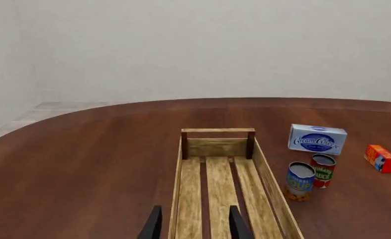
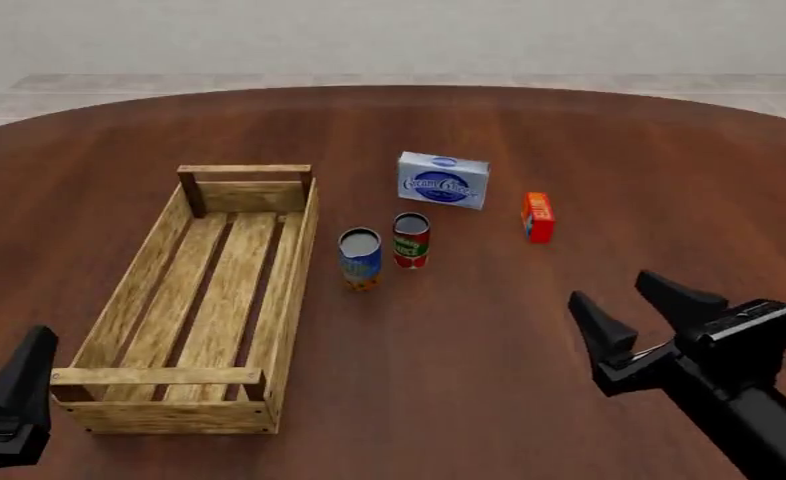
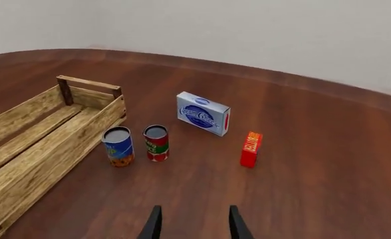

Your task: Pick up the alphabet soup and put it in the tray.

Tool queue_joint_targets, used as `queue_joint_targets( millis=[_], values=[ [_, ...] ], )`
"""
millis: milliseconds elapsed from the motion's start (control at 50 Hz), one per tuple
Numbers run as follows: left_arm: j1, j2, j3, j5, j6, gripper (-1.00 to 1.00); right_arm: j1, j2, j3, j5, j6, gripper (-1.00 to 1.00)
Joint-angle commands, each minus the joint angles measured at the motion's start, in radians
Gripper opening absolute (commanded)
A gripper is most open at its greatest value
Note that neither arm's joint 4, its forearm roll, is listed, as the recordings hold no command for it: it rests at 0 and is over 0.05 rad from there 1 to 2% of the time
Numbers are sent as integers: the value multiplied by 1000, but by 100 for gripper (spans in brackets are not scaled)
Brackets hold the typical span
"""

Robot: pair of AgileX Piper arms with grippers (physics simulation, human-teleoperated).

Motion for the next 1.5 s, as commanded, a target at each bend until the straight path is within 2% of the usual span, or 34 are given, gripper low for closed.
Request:
queue_joint_targets(
  millis=[20, 260, 440, 760, 1060, 1500],
  values=[
    [0, 0, 0, 0, 0, 100, 73, 211, -19, -166, -3, 100],
    [0, 0, 0, 0, 0, 100, 153, 412, -95, -267, -33, 100],
    [0, 0, 0, 0, 0, 100, 169, 475, -122, -290, -5, 100],
    [0, 0, 0, 0, 0, 100, 193, 567, -211, -298, -23, 100],
    [0, 0, 0, 0, 0, 100, 229, 683, -345, -270, -53, 100],
    [0, 0, 0, 0, 0, 100, 227, 778, -414, -265, -47, 100]
  ],
)
